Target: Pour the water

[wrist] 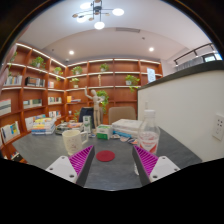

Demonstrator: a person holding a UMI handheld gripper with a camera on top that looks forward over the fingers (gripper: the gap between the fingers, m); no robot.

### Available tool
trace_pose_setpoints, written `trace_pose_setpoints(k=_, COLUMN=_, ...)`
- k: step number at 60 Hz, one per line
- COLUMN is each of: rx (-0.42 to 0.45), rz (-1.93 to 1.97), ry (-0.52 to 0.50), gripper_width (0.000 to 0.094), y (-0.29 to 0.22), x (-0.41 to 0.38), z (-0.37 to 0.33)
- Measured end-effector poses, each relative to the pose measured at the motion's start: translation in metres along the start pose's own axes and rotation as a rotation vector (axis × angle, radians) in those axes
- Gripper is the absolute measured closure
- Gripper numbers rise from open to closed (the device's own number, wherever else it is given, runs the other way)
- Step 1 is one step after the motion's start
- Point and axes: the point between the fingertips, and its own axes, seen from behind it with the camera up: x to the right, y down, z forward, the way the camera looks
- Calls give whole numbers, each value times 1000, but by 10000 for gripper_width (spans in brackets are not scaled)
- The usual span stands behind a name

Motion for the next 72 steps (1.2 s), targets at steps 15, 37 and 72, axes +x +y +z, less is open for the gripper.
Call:
trace_pose_setpoints(k=15, rx=25, rz=-7, ry=153, gripper_width=133, y=17, x=99, z=24)
trace_pose_setpoints(k=37, rx=46, rz=-38, ry=111, gripper_width=279, y=19, x=112, z=91)
trace_pose_setpoints(k=72, rx=56, rz=-193, ry=99, gripper_width=606, y=11, x=92, z=109)
